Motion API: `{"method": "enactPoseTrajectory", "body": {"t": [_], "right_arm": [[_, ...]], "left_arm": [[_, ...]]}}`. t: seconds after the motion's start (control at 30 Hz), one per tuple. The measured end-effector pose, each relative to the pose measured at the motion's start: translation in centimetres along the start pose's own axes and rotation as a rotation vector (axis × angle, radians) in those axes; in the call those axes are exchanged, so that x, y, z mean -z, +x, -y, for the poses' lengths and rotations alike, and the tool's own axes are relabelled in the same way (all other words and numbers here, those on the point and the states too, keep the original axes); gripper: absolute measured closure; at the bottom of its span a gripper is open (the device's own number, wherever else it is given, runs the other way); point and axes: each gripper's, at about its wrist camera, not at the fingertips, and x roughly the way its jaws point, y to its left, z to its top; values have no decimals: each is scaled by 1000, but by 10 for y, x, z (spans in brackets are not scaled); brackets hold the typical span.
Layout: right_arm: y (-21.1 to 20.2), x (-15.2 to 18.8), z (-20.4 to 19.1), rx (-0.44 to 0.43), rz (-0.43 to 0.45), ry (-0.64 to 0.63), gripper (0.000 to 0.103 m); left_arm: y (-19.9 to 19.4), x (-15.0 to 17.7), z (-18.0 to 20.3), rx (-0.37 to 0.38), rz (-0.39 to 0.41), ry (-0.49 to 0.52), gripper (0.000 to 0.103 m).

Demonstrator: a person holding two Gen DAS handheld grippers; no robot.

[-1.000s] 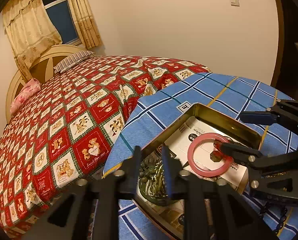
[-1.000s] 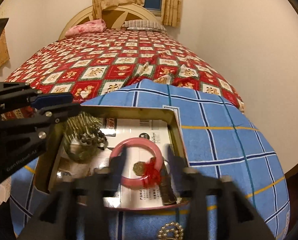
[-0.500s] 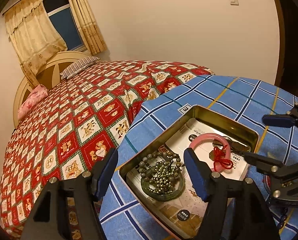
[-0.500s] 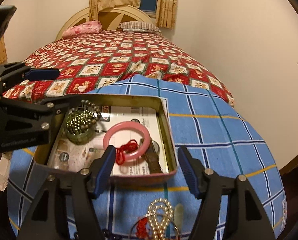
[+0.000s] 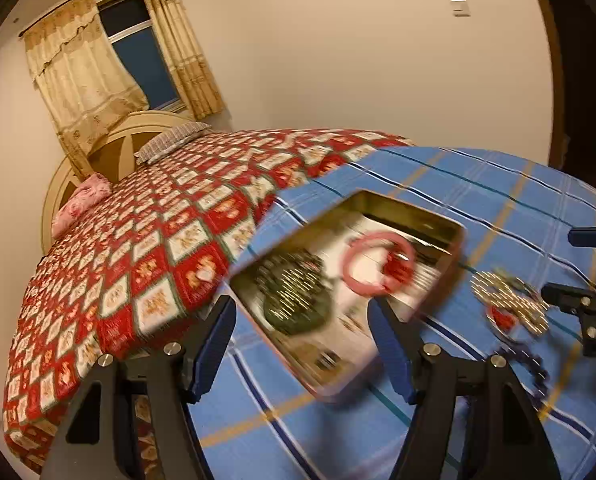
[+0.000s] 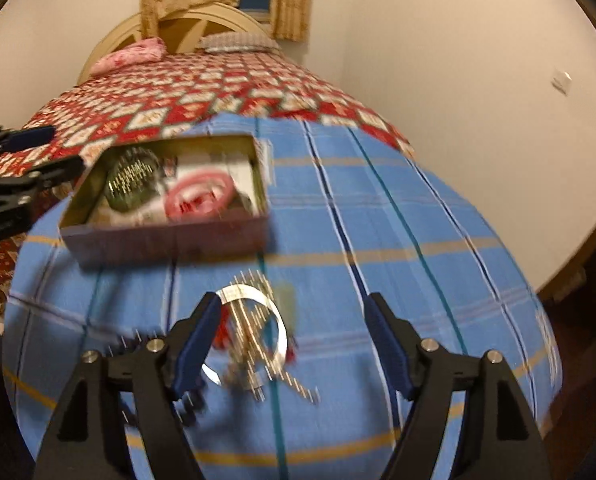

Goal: Organize jewelry
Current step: 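Grasp the purple bead bracelet with the left gripper while the right grasps the pearl necklace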

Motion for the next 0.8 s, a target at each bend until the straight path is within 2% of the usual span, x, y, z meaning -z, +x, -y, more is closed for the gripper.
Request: {"method": "enactPoseTrajectory", "body": {"t": [0.23, 0.63, 0.67, 0.7, 0.73, 0.8], "right_arm": [[-8, 40, 17, 19, -45, 68, 27], [-8, 39, 9, -25, -4, 83, 27], [-8, 37, 7, -31, 0, 84, 27], [-8, 36, 6, -37, 6, 84, 27], [-8, 34, 3, -44, 10, 82, 27], [-6, 30, -4, -64, 14, 71, 28]], "left_arm": [[-9, 21, 44, 45, -27, 50, 34], [23, 43, 86, 135, -131, 111, 35], [25, 44, 87, 143, -138, 111, 40], [29, 45, 88, 157, -154, 114, 51], [30, 46, 88, 164, -161, 113, 56], [31, 45, 88, 182, -164, 114, 77]]}}
